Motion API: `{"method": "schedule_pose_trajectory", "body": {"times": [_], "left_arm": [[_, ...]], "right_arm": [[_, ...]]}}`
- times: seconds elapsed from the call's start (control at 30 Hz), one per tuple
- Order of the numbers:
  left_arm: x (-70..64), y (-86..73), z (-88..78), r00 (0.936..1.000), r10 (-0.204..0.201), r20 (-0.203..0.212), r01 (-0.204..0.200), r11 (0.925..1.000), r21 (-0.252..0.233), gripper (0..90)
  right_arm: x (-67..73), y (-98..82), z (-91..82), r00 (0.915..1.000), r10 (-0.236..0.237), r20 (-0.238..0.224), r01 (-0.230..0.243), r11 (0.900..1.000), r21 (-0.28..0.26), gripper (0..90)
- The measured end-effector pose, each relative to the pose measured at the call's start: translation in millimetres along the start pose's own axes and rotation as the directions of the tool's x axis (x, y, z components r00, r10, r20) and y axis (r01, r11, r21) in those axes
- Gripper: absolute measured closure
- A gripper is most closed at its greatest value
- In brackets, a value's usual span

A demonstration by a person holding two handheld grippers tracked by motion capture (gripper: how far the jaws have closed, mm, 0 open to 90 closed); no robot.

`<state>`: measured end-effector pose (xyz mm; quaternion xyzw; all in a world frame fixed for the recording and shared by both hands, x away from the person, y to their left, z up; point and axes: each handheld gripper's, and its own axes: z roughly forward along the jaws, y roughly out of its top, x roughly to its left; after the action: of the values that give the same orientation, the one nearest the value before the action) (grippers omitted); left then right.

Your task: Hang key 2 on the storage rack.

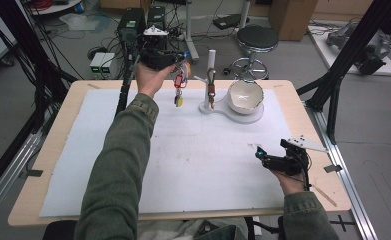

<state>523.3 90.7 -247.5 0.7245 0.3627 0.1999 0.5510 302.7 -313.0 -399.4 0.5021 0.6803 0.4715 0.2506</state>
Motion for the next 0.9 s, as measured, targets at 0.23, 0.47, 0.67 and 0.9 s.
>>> {"method": "schedule_pose_trajectory", "body": {"times": [0.23, 0.47, 0.67, 0.9], "left_arm": [[0.2, -3.5, 17.4, 0.9998, -0.019, -0.006, 0.019, 0.9998, -0.009, 84.6], [-1.7, -0.7, 34.3, 0.9998, -0.020, -0.005, 0.019, 0.9996, -0.021, 84.6], [-3.7, 1.1, 46.0, 0.9995, -0.030, -0.011, 0.029, 0.9992, -0.028, 84.6], [0.4, -8.1, 59.3, 0.9987, -0.049, -0.011, 0.049, 0.9988, 0.002, 84.6]], "right_arm": [[-2.1, -0.5, -0.6, 0.9999, 0.013, -0.003, -0.013, 1.000, 0.000, 1.0], [-2.4, -1.1, -1.4, 0.9998, 0.018, 0.000, -0.018, 1.000, -0.002, 1.0], [-4.0, -1.8, -2.8, 0.9997, 0.024, -0.001, -0.025, 1.000, -0.003, 1.0], [-4.6, -2.0, -2.9, 0.9997, 0.024, -0.001, -0.024, 1.000, -0.003, 1.0]]}}
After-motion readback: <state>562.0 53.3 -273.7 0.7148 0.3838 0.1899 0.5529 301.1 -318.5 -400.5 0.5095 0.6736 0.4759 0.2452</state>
